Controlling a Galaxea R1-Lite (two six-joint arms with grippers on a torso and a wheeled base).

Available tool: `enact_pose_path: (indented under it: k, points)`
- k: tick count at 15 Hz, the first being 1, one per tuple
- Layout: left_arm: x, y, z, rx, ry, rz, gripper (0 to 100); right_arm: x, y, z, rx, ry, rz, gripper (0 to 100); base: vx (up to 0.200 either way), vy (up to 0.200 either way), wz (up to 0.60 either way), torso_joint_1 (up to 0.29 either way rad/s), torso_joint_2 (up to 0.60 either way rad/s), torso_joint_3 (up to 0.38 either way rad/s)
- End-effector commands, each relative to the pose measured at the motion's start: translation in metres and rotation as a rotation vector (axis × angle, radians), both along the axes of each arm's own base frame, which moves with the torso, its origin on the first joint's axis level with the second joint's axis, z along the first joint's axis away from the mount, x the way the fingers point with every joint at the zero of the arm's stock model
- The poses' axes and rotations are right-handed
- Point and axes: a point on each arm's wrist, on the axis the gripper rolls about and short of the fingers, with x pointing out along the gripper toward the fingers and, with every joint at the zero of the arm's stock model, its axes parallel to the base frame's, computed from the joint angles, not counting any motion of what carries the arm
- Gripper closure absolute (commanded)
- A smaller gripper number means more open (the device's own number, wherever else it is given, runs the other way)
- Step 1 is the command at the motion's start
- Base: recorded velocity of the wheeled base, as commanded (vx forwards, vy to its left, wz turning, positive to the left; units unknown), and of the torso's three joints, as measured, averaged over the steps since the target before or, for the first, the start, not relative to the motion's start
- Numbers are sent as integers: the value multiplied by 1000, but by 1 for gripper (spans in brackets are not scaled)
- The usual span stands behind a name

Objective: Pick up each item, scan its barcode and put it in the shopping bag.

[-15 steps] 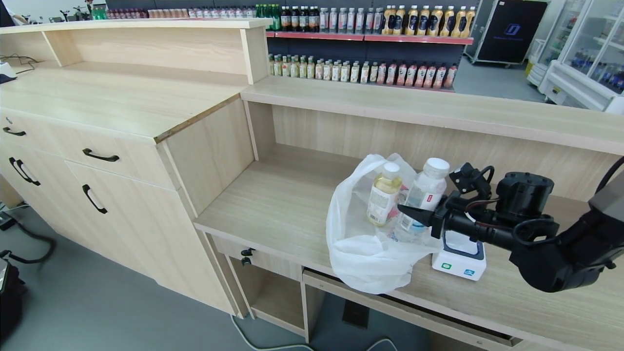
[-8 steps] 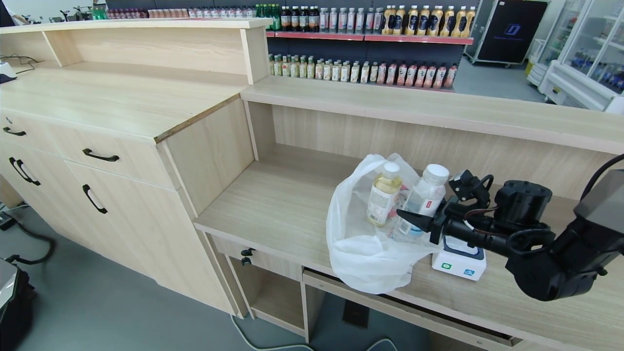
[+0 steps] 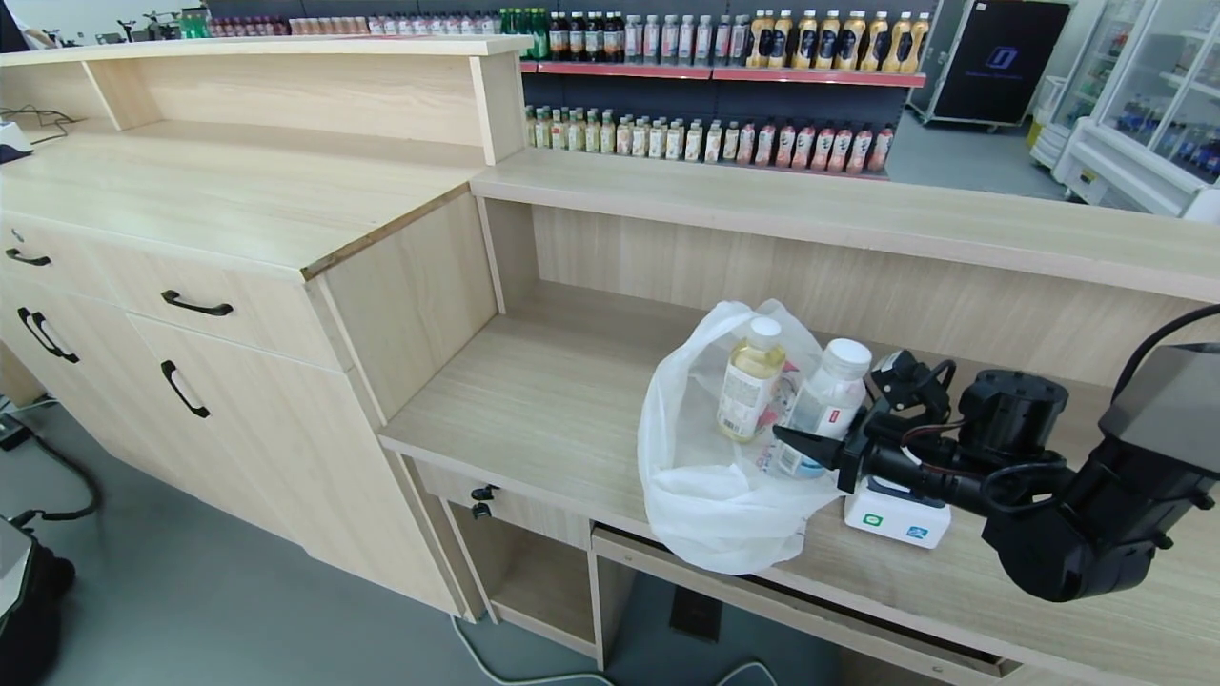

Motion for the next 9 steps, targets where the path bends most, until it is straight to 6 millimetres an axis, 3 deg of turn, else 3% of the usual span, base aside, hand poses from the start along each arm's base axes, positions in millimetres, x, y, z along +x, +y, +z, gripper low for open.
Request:
enact_pose_path:
  k: [1,9]
  points:
    - [0,0,0,0,0,0,100,-1,0,-4,-2,11,0,100,0,0,0,0,0,0]
    - [0,0,0,0,0,0,100,-9,-1,-8,-17,23,0,100,0,0,0,0,0,0]
